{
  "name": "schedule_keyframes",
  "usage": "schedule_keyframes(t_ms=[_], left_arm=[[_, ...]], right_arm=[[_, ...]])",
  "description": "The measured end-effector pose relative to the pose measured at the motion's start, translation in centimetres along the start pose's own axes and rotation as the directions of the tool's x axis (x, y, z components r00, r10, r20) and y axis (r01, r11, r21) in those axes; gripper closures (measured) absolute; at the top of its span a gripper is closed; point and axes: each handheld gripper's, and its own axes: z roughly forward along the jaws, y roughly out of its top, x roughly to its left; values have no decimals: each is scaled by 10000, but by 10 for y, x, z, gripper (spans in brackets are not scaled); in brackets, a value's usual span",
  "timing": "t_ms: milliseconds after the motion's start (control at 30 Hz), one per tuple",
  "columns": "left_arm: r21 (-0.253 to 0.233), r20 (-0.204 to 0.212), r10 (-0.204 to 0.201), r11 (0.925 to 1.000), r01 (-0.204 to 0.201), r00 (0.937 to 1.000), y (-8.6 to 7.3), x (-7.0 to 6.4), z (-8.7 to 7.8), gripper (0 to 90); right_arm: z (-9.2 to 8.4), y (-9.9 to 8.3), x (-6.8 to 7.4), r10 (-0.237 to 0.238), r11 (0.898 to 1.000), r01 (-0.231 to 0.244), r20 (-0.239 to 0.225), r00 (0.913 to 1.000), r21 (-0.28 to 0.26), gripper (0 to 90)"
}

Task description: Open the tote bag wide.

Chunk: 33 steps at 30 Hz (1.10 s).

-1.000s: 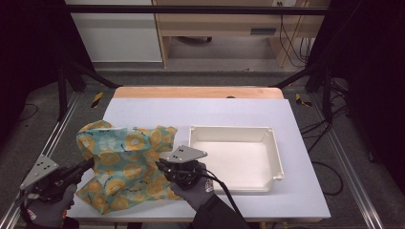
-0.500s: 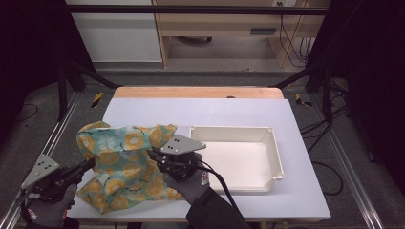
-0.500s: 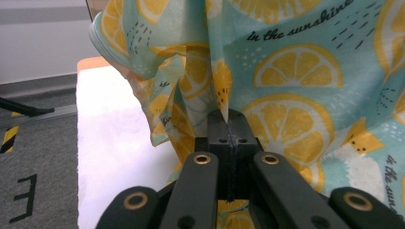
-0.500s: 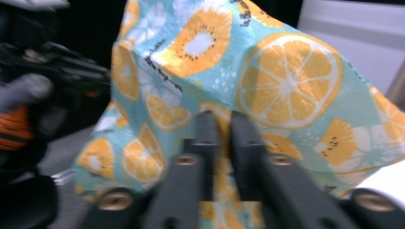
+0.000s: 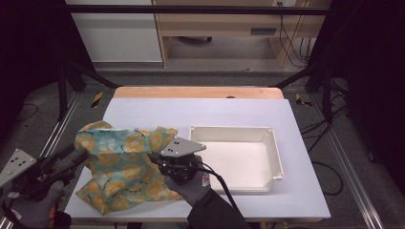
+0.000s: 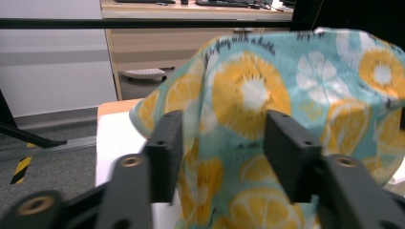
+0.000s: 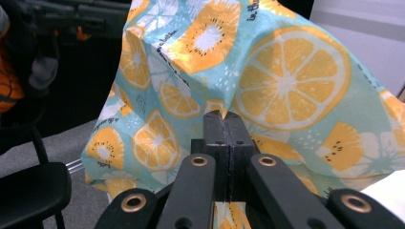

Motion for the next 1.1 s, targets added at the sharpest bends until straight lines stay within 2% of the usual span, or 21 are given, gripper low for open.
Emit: schedule_keyframes(t_ms=[100,233,267,300,333,433,700,800,867,933,967,1100], left_arm=[[104,16,38,9999,-38,10000,5,0,10,454],[432,25,54,9991,-55,10000,4,0,15,602],[545,28,34,9985,-36,10000,3,-1,17,602],[623,-19,39,9981,-38,10000,3,-1,17,708],[623,-19,39,9981,-38,10000,3,-1,17,765],[504,-165,55,9987,-47,9998,3,0,12,883],[1,155,45,10000,-45,9999,6,-2,-5,900],[-20,227,120,9999,-119,9997,4,-4,-11,900],[129,345,249,9996,-253,9991,-4,-9,-14,900],[243,281,339,9991,-346,9990,-6,-11,-14,900],[419,285,387,9983,-399,9988,-10,-12,-11,900],[699,324,306,9970,-328,9990,-17,-10,-5,900]], right_arm=[[1,0,0,1,10000,-1,14,10000,-10,900],[0,0,-1,7,10000,-7,30,10000,-48,900],[0,0,-1,25,10000,-25,28,10000,-71,900],[-1,1,0,-20,9999,21,30,10000,-149,900],[-1,1,0,-20,9999,21,30,10000,-149,900],[-5,4,3,-114,9993,114,-6,9999,-362,900],[-15,11,12,-453,9962,439,-184,9988,-746,900],[-17,10,16,-541,9961,517,-309,9981,-717,900],[-17,5,18,-507,9971,483,-398,9979,-580,900],[-16,2,18,-499,9975,476,-431,9978,-526,900],[-14,-6,19,-427,9985,409,-473,9980,-373,900],[-8,-16,14,-194,9998,194,-433,9989,-18,900]])
